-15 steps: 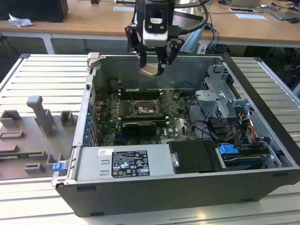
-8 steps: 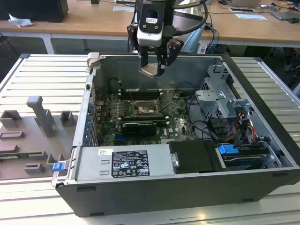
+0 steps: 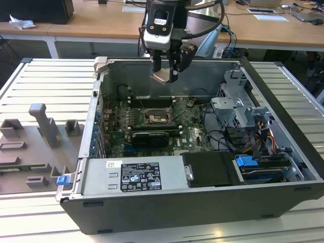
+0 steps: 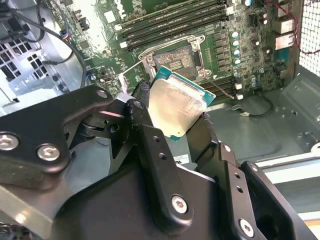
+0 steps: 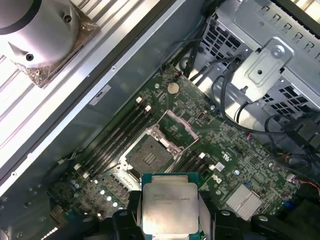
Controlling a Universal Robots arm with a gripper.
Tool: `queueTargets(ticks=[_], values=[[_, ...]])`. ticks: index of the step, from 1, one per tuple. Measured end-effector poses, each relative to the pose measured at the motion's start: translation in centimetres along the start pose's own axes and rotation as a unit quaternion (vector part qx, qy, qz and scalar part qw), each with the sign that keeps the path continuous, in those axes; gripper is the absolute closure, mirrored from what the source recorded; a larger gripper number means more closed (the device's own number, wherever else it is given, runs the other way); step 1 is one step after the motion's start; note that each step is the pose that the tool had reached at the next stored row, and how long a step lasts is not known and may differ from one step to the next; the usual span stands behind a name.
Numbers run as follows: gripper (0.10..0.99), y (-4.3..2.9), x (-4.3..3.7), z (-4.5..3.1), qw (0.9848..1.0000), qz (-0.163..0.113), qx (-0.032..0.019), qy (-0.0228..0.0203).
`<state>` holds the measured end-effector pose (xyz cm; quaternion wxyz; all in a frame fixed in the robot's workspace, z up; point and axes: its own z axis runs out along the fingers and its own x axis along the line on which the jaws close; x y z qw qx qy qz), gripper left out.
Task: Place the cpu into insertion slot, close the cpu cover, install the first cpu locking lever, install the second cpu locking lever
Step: 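Place the cpu into insertion slot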
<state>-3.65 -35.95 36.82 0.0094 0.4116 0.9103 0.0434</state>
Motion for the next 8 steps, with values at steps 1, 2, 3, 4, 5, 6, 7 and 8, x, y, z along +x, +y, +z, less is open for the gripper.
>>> queueTargets(ticks=[1,2,3,4,5,6,7,8], values=[[0.549,0.00,0.00,0.00,1.0000,0.007,-0.0001,-0.0006],[0.549,0.00,0.00,0.00,0.9999,0.015,-0.0003,-0.0013],[0.549,0.00,0.00,0.00,0.9998,0.020,-0.0003,-0.0018],[0.549,0.00,0.00,0.01,0.9997,0.024,-0.0004,-0.0021],[0.549,0.00,0.00,0.01,0.9995,0.030,-0.0005,-0.0026],[0.549,0.00,0.00,0.01,0.9994,0.035,-0.0006,-0.0030],[0.549,0.00,0.00,0.01,0.9993,0.039,-0.0007,-0.0033],[0.549,0.00,0.00,0.02,0.9990,0.045,-0.0008,-0.0039]])
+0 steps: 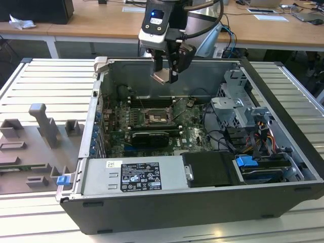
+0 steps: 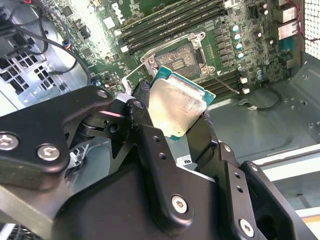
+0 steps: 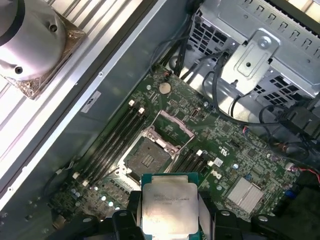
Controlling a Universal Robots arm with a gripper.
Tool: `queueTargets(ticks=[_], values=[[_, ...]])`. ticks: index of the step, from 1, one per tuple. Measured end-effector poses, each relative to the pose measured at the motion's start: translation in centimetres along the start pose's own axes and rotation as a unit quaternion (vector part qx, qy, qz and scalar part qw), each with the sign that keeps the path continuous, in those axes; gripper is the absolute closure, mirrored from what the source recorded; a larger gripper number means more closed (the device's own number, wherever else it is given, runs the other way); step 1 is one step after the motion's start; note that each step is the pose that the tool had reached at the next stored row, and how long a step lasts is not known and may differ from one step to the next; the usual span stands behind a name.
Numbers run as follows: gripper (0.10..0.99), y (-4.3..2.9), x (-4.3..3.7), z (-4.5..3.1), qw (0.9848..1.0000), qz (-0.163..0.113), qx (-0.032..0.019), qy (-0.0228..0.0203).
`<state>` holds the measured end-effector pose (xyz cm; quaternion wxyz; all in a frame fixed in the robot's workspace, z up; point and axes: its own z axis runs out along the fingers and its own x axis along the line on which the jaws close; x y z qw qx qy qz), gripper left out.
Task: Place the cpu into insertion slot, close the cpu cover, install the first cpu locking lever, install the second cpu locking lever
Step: 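Place the cpu into insertion slot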
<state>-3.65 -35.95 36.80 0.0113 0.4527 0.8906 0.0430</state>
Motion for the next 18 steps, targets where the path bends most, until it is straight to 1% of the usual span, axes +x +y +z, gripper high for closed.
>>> queueTargets(ticks=[3,5,13,15,18], values=[[0.549,0.00,0.00,0.01,0.9998,0.018,-0.0003,-0.0016],[0.549,0.00,0.00,0.01,0.9994,0.035,-0.0006,-0.0031],[0.549,0.01,0.01,0.02,0.9978,0.066,-0.0011,-0.0059],[0.549,0.01,0.01,0.02,0.9973,0.074,-0.0013,-0.0065],[0.549,0.01,0.02,0.03,0.9958,0.091,-0.0016,-0.0080]])
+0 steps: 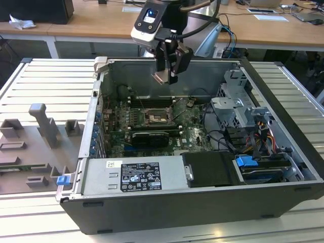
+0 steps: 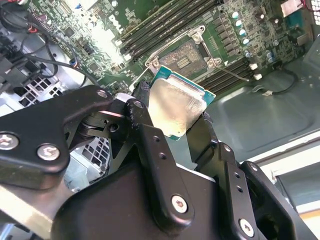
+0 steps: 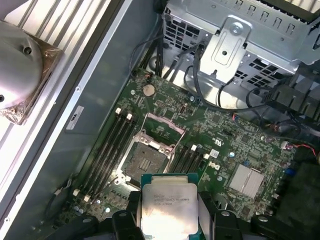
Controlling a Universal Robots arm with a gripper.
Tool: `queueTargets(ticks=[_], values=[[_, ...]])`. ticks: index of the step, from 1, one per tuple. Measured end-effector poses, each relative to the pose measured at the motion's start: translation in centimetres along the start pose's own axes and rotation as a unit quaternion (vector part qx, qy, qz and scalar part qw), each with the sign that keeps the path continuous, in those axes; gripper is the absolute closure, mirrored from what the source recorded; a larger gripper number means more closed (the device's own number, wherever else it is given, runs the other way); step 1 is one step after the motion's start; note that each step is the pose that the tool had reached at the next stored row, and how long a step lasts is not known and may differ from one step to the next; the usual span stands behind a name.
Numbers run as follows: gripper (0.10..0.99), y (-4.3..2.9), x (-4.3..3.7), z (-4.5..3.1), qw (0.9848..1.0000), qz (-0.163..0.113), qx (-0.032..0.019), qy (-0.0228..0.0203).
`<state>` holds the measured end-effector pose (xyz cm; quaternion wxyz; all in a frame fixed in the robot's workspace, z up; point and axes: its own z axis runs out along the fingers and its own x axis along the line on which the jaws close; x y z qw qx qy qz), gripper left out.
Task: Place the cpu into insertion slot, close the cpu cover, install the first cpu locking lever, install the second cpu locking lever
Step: 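Place the cpu into insertion slot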
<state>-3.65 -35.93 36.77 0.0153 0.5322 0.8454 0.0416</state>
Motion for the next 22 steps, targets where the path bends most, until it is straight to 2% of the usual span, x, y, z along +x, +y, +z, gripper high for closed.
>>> queueTargets(ticks=[4,12,15,22], values=[[0.549,0.00,0.00,0.02,0.9998,0.018,-0.0003,-0.0016],[0.549,-0.01,0.03,0.13,0.9981,0.062,-0.0012,-0.0054],[0.549,-0.01,0.04,0.24,0.9961,0.088,-0.0016,-0.0076],[0.549,-0.02,0.04,0.32,0.9925,0.122,-0.0023,-0.0105]])
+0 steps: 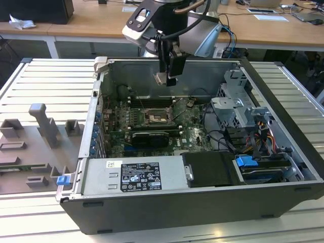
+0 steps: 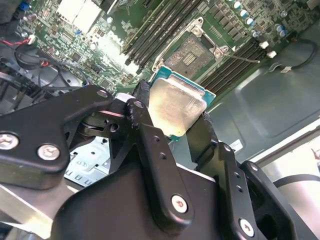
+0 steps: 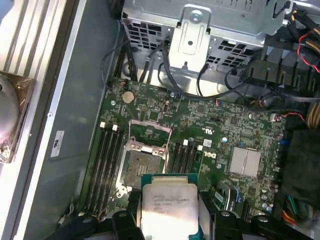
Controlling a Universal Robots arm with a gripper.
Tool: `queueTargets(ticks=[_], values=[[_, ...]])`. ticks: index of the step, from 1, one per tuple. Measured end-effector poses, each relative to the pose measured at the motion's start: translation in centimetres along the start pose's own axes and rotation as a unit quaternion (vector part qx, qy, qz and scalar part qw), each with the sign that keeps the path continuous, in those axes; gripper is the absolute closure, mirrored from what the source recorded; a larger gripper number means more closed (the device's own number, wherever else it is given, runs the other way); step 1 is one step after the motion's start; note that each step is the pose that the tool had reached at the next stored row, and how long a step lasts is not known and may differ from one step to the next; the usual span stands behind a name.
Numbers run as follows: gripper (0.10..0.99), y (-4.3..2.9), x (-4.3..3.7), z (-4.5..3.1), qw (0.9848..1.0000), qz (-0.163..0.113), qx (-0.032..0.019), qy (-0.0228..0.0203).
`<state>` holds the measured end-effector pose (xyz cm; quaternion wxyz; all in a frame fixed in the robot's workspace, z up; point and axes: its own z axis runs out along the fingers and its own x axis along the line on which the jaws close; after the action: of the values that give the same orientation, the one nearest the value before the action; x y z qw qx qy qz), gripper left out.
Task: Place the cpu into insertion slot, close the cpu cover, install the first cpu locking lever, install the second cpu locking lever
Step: 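Place the cpu into insertion slot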
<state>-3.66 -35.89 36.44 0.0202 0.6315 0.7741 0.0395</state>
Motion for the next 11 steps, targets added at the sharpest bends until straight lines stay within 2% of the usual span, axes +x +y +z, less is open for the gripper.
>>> queueTargets(ticks=[11], values=[[0.549,-0.08,-0.02,0.84,1.0000,0.009,-0.0005,-0.0014]])
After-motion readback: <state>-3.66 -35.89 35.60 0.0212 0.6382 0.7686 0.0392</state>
